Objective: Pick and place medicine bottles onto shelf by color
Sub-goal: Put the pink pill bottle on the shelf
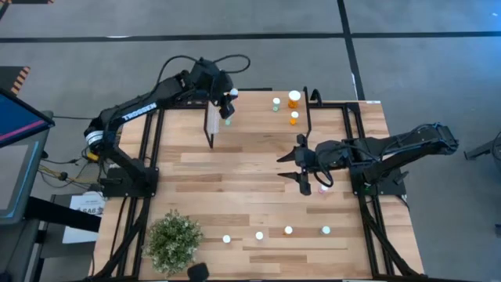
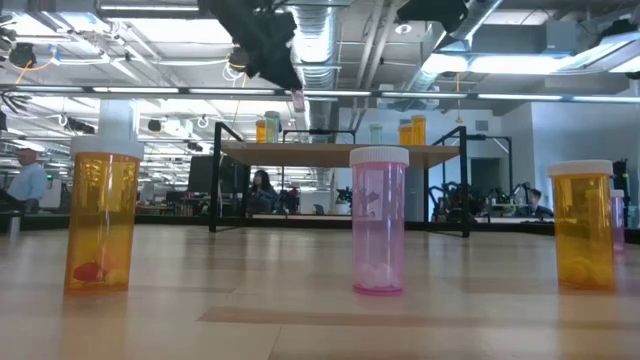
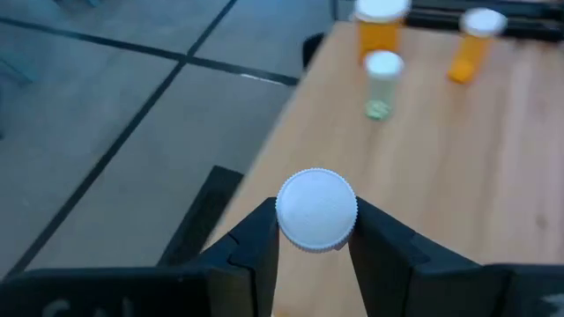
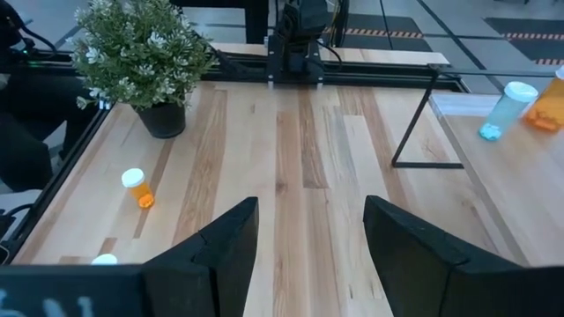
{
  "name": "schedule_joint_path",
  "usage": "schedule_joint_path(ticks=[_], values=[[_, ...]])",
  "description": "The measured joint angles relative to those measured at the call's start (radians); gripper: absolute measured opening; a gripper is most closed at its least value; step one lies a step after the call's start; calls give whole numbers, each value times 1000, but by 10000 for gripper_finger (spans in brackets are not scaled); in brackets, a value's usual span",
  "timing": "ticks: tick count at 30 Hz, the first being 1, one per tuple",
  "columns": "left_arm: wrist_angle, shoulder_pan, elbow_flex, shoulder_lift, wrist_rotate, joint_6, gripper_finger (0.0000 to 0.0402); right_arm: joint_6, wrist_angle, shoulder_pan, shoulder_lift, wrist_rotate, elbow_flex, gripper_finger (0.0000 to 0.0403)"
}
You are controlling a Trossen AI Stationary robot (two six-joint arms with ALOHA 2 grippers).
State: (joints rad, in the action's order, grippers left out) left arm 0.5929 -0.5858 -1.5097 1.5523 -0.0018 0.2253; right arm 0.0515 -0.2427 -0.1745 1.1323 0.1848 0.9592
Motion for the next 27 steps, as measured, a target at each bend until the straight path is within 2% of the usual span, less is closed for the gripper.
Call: schedule_joint_path(ticks=[11,27], values=[[-52,-65,-1,117,44,28,105,-23,-8,0,0,0,0,228],[-1,-71,0,153,46,56,105,-21,-10,-1,0,0,0,228]])
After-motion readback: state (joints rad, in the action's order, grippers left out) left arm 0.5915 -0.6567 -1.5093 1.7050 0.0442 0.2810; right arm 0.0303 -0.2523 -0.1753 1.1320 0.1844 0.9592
